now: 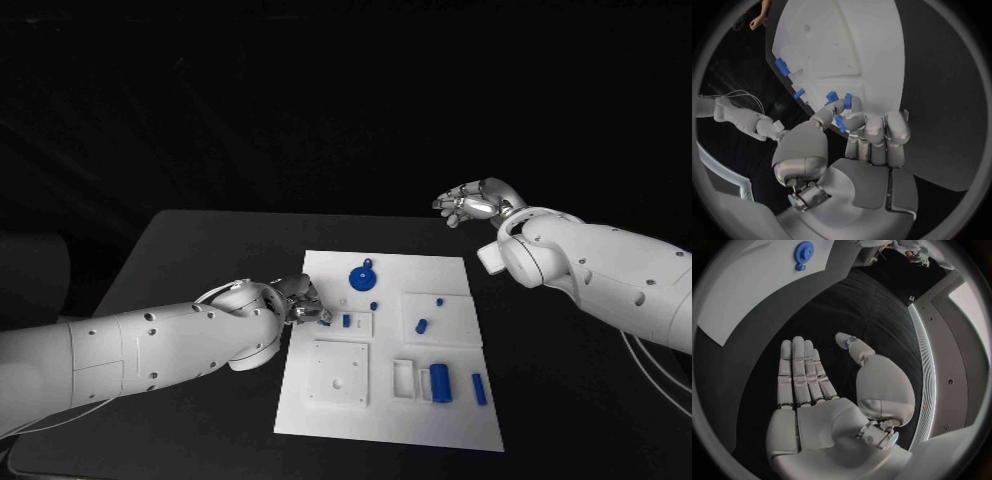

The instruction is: Assemble the parts on the task board

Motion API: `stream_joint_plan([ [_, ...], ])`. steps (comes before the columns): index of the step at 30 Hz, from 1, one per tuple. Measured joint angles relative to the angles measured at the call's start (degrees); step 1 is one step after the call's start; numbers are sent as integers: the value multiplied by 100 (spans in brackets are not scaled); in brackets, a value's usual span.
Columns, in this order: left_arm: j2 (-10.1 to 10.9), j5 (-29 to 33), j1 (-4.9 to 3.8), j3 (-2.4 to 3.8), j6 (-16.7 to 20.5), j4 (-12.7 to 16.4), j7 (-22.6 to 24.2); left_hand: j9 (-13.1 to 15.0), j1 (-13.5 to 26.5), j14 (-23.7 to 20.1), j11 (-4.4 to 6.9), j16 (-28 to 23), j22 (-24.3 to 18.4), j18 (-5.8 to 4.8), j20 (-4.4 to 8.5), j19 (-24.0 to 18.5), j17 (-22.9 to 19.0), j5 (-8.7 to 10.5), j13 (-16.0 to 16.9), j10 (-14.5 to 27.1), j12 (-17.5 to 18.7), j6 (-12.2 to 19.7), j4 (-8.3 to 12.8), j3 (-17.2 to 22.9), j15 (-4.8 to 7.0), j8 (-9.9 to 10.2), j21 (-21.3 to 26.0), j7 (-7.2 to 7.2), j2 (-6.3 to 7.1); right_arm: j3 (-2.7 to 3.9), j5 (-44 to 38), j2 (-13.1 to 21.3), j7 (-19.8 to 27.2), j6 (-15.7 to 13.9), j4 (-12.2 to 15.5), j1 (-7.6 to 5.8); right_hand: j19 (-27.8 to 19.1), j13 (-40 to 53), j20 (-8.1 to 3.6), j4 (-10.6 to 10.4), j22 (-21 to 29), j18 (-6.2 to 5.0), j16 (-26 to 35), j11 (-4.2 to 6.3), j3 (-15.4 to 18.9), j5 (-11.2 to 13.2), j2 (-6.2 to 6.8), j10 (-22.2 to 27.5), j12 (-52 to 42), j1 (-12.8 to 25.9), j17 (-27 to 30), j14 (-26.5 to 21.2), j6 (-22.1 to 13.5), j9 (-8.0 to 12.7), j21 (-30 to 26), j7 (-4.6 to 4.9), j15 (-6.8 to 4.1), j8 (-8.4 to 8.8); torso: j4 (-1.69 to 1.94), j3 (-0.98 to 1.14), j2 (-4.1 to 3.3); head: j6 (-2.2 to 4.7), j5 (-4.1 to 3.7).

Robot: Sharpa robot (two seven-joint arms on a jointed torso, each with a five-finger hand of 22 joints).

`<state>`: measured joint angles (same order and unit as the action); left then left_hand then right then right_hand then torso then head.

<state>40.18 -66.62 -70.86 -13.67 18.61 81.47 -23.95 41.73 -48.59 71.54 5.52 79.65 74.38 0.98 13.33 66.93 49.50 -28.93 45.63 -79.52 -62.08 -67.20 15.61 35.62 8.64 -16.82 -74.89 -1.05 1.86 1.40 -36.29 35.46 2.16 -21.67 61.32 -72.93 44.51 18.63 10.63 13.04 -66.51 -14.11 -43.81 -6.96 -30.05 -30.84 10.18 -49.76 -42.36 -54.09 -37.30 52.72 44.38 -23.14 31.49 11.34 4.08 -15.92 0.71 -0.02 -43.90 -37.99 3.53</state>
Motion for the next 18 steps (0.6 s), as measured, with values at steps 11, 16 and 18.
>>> stream_joint_plan([
  [11,-12,8,0,0,-58,40,-23,30,24,2,0,28,14,0,0,-1,18,-18,10,0,-84,0,7,-7,-2,-2,-31,0,-24,0,0,1,-1,1,0,0,0,-6,0,0,-5,0,0,0,0,-23,0,0,0,0,5,0,1,0,0,-1,0,0,-3,1,-1,-24,9],
  [16,-33,43,-2,2,-123,43,-25,111,24,12,0,28,-3,0,0,-1,18,-116,5,0,-139,0,10,-10,-12,-24,-31,0,-24,0,0,6,-2,2,3,0,0,-6,0,0,-4,0,0,0,0,-23,0,0,0,0,5,0,1,0,0,-1,0,0,-3,3,-1,-38,6],
  [18,-37,56,-3,3,-142,39,-25,112,24,29,0,28,-29,0,0,-1,12,152,-13,0,-155,0,-4,4,-29,-25,-31,0,-24,0,0,6,-2,2,3,0,0,-9,0,0,-4,0,0,0,0,-23,0,0,0,0,5,0,1,-1,0,-1,0,0,-3,4,-1,-42,-2],
])
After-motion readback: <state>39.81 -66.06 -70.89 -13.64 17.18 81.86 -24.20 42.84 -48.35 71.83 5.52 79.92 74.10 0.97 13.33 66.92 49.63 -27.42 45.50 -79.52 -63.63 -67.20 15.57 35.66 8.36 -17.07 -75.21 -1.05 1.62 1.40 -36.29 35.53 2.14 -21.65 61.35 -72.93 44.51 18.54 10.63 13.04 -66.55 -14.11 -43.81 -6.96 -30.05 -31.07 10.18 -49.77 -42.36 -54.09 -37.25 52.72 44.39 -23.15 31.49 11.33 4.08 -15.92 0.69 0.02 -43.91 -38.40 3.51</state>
